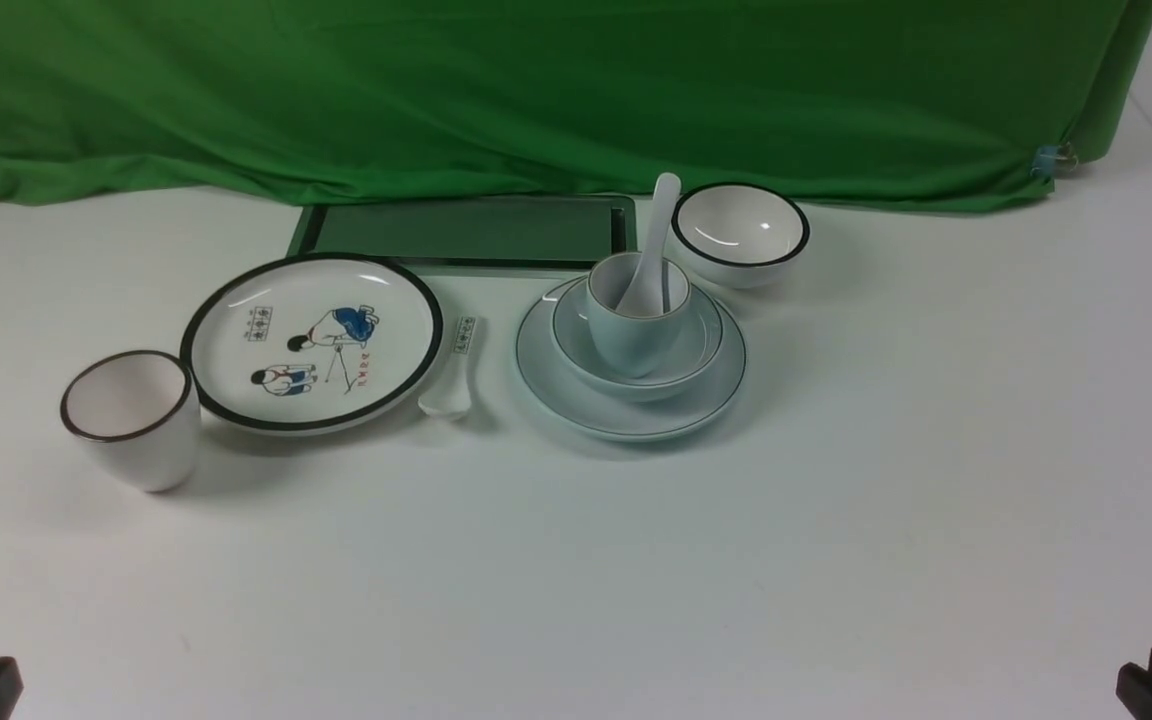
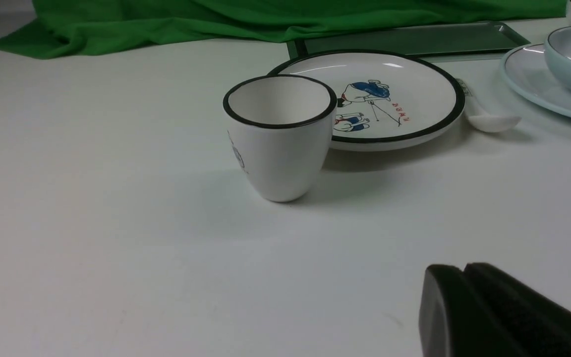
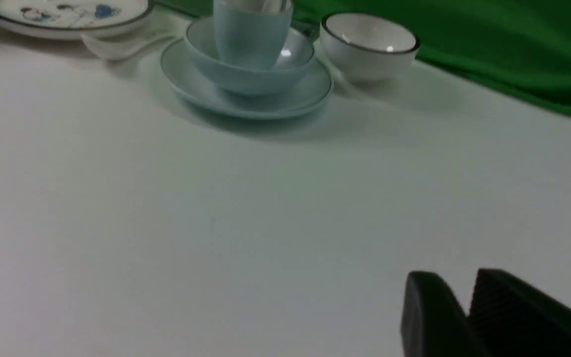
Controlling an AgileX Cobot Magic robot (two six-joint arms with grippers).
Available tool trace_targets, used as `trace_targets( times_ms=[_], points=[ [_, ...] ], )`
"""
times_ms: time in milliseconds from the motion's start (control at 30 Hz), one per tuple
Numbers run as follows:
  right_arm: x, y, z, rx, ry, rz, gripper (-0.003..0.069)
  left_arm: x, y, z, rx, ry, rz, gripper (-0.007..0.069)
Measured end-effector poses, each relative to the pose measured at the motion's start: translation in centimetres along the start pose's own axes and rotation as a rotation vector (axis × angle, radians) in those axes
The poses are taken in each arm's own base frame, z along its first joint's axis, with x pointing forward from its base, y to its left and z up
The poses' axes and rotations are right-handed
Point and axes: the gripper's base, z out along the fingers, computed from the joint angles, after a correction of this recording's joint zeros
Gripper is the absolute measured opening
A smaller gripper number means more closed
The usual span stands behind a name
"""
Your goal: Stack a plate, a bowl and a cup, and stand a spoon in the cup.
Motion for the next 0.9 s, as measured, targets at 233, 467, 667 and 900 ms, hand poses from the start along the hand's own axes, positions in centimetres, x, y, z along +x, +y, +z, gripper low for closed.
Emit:
trace_targets(
  times_ms=[233,467,667,900],
  points=[
    [-0.6,-1.5,-1.7,0.245,-0.13,-0.004,0.0018,0.0,0.0,0.0,0.0,0.001,0.0,-0.0029],
    [-0.1,-2.0,-2.4,0.376,-0.102,0.039,0.0011,0.0,0.0,0.0,0.001,0.004,0.0,-0.0029],
    [1.5,-1.7,-2.3,0.35,0.07,0.11,0.0011,0.0,0.0,0.0,0.001,0.004,0.001,-0.0029],
    [1.6,-1.6,-2.3,0.347,0.082,0.13,0.0018,0.0,0.0,0.0,0.001,0.004,0.001,-0.0029]
  ],
)
